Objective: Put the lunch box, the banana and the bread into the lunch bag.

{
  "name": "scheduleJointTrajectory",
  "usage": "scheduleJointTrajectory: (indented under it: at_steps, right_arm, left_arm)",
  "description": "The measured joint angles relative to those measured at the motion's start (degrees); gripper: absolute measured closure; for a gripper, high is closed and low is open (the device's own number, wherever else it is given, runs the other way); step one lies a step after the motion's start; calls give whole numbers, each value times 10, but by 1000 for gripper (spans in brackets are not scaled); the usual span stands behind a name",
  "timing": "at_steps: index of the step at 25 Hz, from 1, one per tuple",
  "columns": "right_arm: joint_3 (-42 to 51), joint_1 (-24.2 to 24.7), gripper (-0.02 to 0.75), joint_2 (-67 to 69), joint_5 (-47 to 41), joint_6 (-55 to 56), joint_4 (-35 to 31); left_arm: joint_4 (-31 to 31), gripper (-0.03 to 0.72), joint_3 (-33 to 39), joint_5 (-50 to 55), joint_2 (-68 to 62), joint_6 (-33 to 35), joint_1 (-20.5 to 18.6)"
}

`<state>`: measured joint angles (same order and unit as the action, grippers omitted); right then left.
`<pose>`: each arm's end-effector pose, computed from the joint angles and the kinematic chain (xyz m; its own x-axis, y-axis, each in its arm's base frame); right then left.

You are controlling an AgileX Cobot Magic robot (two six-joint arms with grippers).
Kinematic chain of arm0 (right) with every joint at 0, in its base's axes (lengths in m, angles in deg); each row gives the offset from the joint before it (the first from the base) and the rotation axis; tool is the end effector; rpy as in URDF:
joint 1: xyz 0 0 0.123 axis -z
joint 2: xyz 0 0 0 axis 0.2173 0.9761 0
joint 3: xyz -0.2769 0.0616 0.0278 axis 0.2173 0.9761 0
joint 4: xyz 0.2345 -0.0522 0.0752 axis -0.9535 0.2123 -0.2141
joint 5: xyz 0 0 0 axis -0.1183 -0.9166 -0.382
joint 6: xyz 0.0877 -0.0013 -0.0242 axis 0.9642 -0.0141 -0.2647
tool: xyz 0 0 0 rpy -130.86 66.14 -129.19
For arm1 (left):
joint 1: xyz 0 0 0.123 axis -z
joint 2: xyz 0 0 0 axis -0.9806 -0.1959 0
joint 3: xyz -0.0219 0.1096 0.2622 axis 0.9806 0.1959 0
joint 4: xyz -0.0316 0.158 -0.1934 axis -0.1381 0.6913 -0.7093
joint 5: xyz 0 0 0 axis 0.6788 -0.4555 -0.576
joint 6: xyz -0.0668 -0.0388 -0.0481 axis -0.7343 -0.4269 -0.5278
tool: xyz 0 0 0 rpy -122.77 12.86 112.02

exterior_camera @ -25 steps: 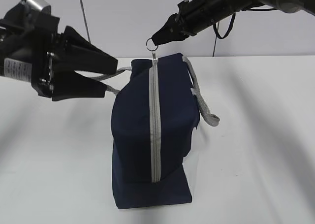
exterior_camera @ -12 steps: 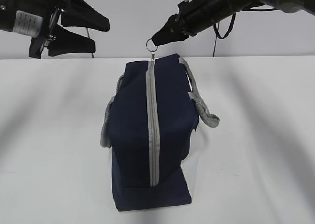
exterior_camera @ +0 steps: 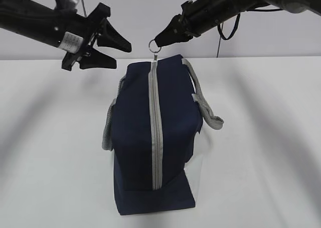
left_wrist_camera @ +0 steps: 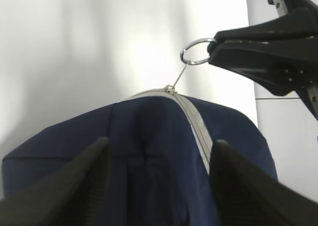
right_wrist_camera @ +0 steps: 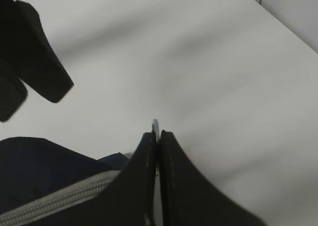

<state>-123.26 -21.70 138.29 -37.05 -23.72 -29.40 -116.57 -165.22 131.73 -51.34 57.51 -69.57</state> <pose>0.4976 0.1474 0.2485 -0.3457 -0.4886 -0.8011 -0.9066 0.3942 0.1507 0.4016 -0.1287 0.2533 -0.9289 -0.1400 -0.3429 0.1799 0.6387 -0.7481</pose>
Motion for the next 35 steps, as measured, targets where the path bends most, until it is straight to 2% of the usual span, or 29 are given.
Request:
scheduleJointTrajectory:
  at_steps: [5, 9, 11, 13, 17, 19, 22, 29, 35]
  right_arm:
    - [0, 0, 754, 0, -1, 0, 0]
    - [0, 0, 754, 0, -1, 0, 0]
    - [0, 0, 754, 0, -1, 0, 0]
    - [0, 0, 754, 0, -1, 0, 1]
    - [0, 0, 754, 0, -3, 0, 5]
    - [0, 0, 754, 1, -3, 0, 7]
    - [0, 0, 754, 6, -1, 0, 10]
    - [0, 0, 754, 16, 3, 6, 46]
    - [-2, 0, 754, 17, -3, 28, 93]
  left_arm:
    - [19, 254, -44, -1, -45, -22, 27]
    - [39, 256, -47, 3, -55, -29, 42]
    - [49, 281, -48, 4, -55, -30, 47]
    - [59, 358, -50, -2, -55, -30, 51]
    - [59, 627, -51, -8, -55, -18, 56]
    - [59, 671, -51, -10, -55, -15, 58]
    - [54, 680, -51, -6, -55, -9, 58]
    - [6, 681, -51, 17, -39, 55, 58]
    - [6, 683, -51, 18, -13, 77, 59]
